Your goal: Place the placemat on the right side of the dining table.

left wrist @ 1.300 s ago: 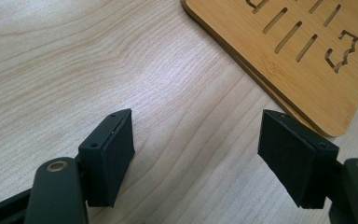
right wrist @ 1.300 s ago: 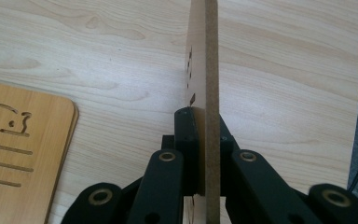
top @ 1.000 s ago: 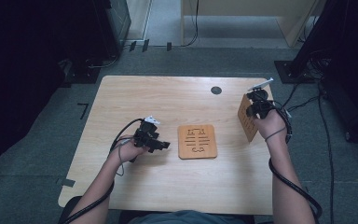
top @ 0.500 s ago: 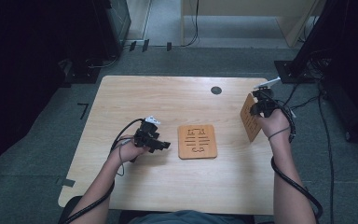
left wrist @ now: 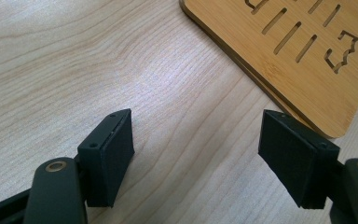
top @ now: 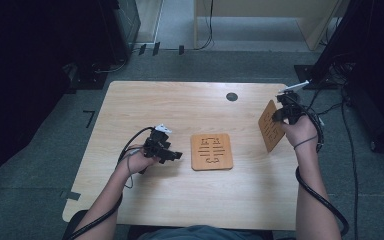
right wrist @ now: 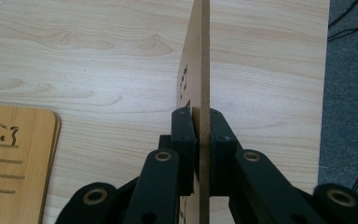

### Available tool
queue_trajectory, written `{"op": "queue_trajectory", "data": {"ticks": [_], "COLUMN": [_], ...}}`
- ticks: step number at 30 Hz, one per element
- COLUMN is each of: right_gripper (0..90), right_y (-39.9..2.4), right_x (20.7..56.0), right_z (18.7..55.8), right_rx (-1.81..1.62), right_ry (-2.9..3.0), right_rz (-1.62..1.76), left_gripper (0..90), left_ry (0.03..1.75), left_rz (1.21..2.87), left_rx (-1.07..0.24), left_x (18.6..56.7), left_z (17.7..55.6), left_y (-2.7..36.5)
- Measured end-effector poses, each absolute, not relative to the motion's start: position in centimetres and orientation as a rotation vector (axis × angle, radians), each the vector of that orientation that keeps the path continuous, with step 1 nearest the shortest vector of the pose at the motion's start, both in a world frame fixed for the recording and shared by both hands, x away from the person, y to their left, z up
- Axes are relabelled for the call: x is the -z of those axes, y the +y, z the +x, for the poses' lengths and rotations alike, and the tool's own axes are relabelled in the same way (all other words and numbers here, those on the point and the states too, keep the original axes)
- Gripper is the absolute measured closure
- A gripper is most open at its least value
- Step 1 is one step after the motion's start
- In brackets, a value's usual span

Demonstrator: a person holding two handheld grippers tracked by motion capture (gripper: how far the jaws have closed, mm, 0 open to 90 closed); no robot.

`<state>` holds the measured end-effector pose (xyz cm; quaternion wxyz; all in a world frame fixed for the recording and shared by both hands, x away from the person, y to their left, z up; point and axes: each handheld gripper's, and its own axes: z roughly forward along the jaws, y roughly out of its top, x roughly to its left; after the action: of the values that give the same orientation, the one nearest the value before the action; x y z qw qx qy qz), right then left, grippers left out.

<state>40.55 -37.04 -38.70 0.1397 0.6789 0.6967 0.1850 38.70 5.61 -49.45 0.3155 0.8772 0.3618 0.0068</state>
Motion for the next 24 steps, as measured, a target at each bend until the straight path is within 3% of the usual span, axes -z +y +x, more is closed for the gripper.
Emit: {"op": "queue_trajectory", "data": {"ticks": [24], "right_gripper": [76.5], "right_y": [-39.2], "right_x": [39.3], "right_z": [40.3], "right_rx": [-0.515], "right_ry": [1.983], "right_rz": [1.997], "left_gripper": [25.3], "left_ry": [0.956], "left_rz": [2.309], "left_rx": [-0.015], "left_x": [49.4], "left_z": [38.7], "left_y": [5.7]}}
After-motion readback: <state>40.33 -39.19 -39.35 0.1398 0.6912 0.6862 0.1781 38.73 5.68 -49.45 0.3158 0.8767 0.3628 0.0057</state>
